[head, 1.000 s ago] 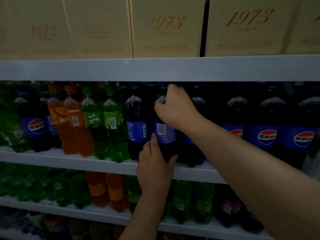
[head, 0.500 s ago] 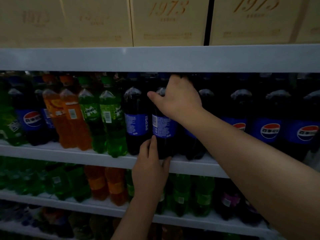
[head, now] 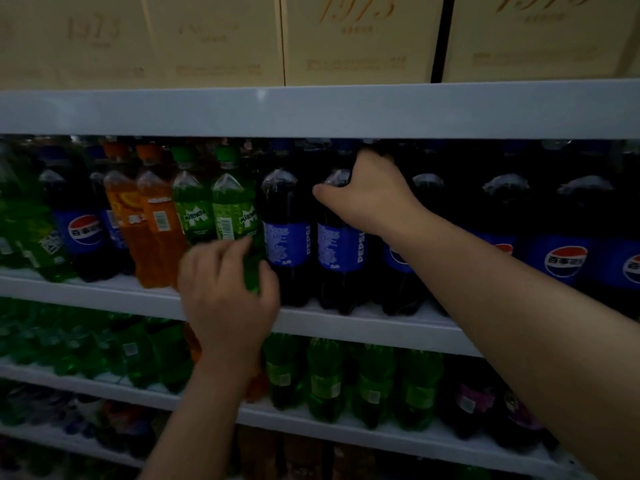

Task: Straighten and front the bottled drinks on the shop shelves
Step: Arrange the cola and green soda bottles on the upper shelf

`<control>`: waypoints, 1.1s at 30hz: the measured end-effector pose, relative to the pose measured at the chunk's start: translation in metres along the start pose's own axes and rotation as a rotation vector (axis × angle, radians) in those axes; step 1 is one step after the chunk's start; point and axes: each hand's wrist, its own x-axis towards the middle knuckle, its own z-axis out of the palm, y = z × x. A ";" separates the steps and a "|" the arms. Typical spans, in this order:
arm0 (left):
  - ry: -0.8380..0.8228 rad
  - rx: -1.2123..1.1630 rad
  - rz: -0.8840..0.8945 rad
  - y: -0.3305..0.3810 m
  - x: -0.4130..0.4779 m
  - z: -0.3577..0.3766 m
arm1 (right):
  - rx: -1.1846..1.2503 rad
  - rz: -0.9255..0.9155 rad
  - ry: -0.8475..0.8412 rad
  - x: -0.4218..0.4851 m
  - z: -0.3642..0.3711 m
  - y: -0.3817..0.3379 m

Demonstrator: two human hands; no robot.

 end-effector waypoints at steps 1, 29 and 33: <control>0.020 -0.001 0.001 -0.006 0.016 -0.002 | 0.060 0.040 -0.047 0.002 0.000 -0.001; -0.353 -0.007 -0.367 -0.034 -0.031 0.026 | 0.025 0.050 -0.003 0.003 0.006 -0.006; -0.355 -0.026 -0.381 -0.036 -0.034 0.027 | -0.097 0.011 -0.055 0.001 -0.005 -0.002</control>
